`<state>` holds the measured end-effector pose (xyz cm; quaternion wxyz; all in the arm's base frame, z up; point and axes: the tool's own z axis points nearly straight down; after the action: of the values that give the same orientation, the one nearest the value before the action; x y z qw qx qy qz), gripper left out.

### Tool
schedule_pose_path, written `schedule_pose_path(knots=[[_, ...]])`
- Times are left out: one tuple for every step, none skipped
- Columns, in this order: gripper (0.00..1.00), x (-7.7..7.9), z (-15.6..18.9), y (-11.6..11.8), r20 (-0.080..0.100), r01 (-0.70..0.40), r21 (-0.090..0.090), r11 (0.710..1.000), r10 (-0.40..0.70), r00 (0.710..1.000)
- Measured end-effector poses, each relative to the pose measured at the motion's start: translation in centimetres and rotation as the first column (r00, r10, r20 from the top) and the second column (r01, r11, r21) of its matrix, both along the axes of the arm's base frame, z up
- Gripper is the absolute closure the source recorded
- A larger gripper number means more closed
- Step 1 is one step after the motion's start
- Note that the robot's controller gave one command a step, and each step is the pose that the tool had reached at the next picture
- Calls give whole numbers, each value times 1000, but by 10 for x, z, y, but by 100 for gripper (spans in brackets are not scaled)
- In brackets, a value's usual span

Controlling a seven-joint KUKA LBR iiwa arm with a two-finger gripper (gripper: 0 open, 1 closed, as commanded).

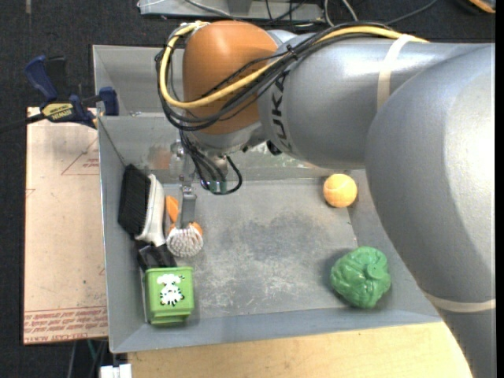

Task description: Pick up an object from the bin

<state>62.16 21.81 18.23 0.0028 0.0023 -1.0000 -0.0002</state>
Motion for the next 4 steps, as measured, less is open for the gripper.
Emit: schedule_pose_path(knots=[[0,2,5,-1,7,4,1,1000,-4,1000],[0,4,-51,-6,7,159,2,987,-159,987],[0,-11,-65,-17,11,263,5,965,-263,965],[0,-9,-68,-34,7,255,4,967,-255,967]])
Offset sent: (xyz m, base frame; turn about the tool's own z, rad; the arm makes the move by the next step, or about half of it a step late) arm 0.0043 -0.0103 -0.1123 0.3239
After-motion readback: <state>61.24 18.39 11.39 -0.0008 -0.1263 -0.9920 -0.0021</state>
